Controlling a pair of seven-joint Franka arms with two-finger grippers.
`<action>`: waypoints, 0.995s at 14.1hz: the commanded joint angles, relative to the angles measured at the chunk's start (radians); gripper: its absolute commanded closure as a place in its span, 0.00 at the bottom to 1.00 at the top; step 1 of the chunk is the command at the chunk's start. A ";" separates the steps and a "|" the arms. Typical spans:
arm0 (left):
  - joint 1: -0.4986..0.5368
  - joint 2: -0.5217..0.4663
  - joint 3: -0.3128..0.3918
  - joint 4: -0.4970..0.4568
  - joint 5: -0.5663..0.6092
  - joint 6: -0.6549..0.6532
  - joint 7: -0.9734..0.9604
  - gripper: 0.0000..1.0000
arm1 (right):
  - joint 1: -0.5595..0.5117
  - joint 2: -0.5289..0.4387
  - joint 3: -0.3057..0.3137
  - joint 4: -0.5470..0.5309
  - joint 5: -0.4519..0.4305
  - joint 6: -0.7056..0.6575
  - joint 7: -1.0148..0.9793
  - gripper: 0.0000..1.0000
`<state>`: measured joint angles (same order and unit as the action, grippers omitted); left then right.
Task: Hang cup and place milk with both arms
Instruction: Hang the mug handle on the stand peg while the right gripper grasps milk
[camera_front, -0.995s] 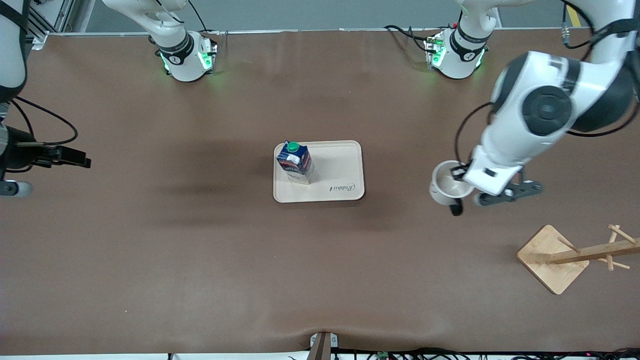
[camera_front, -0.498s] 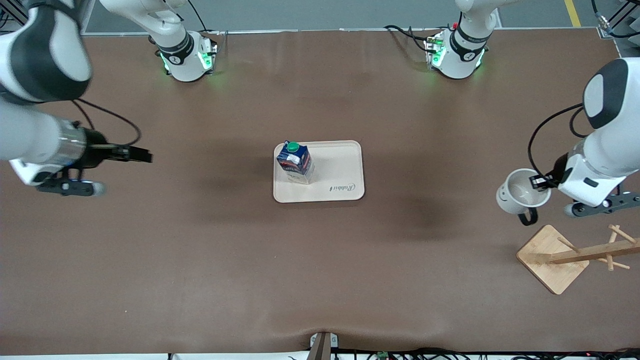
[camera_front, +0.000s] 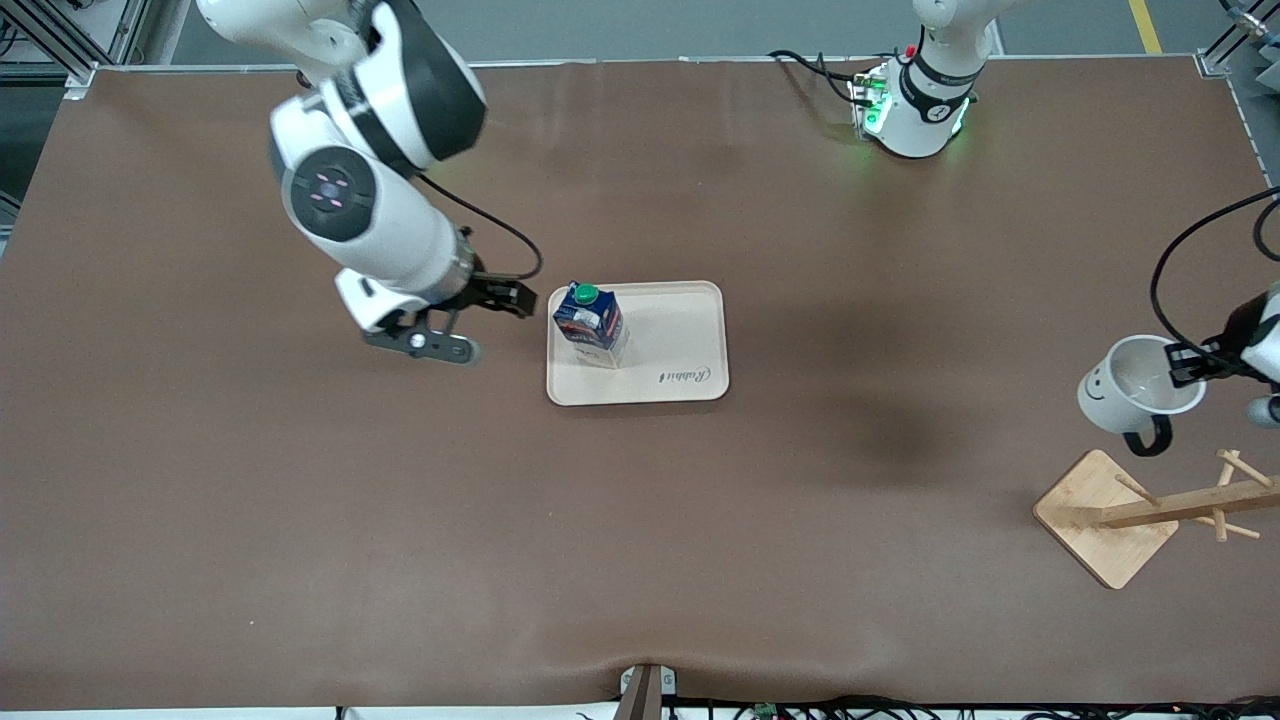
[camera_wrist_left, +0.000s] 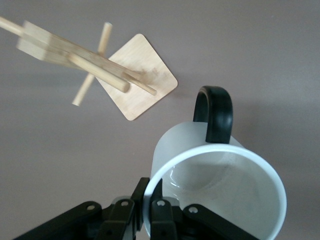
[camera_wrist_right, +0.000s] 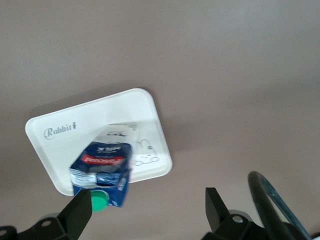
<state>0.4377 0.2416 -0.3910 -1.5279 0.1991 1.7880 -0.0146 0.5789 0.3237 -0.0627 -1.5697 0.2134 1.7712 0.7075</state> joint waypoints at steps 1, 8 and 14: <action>0.050 0.016 -0.011 0.023 -0.059 0.031 0.060 1.00 | 0.054 0.060 -0.014 0.008 0.043 0.075 0.082 0.00; 0.128 0.062 -0.011 0.026 -0.087 0.106 0.220 1.00 | 0.121 0.120 -0.014 0.007 0.043 0.134 0.203 0.00; 0.189 0.085 -0.003 0.038 -0.156 0.120 0.338 1.00 | 0.156 0.133 -0.014 -0.070 0.044 0.188 0.225 0.00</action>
<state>0.5745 0.3057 -0.3891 -1.5124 0.0821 1.9105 0.2592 0.7160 0.4670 -0.0634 -1.6200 0.2361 1.9285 0.9077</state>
